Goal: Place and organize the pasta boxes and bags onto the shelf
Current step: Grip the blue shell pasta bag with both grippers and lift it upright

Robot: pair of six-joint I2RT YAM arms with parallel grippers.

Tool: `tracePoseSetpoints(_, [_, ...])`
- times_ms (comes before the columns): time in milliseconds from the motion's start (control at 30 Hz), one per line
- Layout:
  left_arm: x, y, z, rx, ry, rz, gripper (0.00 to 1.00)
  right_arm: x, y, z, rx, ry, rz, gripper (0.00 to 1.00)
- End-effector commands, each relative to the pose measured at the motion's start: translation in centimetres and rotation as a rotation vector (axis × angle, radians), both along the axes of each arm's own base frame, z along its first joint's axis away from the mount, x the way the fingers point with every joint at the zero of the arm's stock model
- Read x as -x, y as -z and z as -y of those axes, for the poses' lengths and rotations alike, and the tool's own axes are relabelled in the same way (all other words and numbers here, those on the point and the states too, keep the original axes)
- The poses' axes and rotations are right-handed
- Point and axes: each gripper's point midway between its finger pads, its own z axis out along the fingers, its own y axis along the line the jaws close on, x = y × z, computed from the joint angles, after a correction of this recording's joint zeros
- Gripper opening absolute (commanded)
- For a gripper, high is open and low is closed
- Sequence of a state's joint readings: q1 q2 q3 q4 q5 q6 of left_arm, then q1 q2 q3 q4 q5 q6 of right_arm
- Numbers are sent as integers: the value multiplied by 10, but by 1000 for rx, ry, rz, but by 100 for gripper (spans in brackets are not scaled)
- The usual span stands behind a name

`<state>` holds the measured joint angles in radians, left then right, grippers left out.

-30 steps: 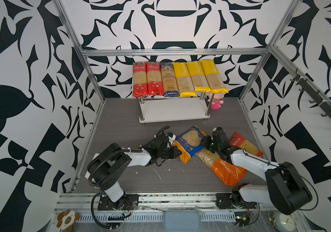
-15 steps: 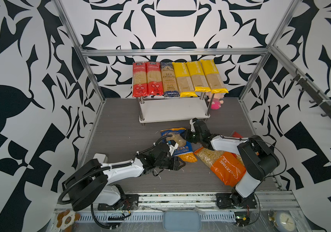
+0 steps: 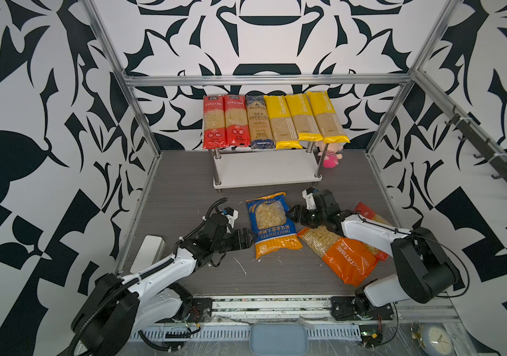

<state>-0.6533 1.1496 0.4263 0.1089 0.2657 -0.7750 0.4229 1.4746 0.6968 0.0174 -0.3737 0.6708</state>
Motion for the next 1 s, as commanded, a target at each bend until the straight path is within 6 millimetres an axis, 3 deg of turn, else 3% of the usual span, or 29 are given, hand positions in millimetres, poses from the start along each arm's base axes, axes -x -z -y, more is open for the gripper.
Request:
tracePoseSetpoints(0, [-15,4,9,18,-20,1,84,16,8,-4,1,-73,-31,69])
tracePoseSetpoints(100, [-21,24,14,-10,-23,-28,84,19,12,-14,-16,-99,-41,69])
tracePoseSetpoints(267, [-29,32,33,11,9,-27,79,18,19,-24,-39,-120,-44,63])
tracePoseSetpoints(533, [-30,35,49,69,46,-35,49,17,11,-37,-133,-138,-11,41])
tracePoseSetpoints(700, [-27,31,50,85,50,-41,44,13,3,-40,-151,-151,19,38])
tracePoseSetpoints(833, [-9,28,60,81,89,-52,41,4,-3,-55,-111,-228,24,38])
tracePoseSetpoints(967, [24,20,82,86,167,-43,44,6,2,-99,-53,-360,17,38])
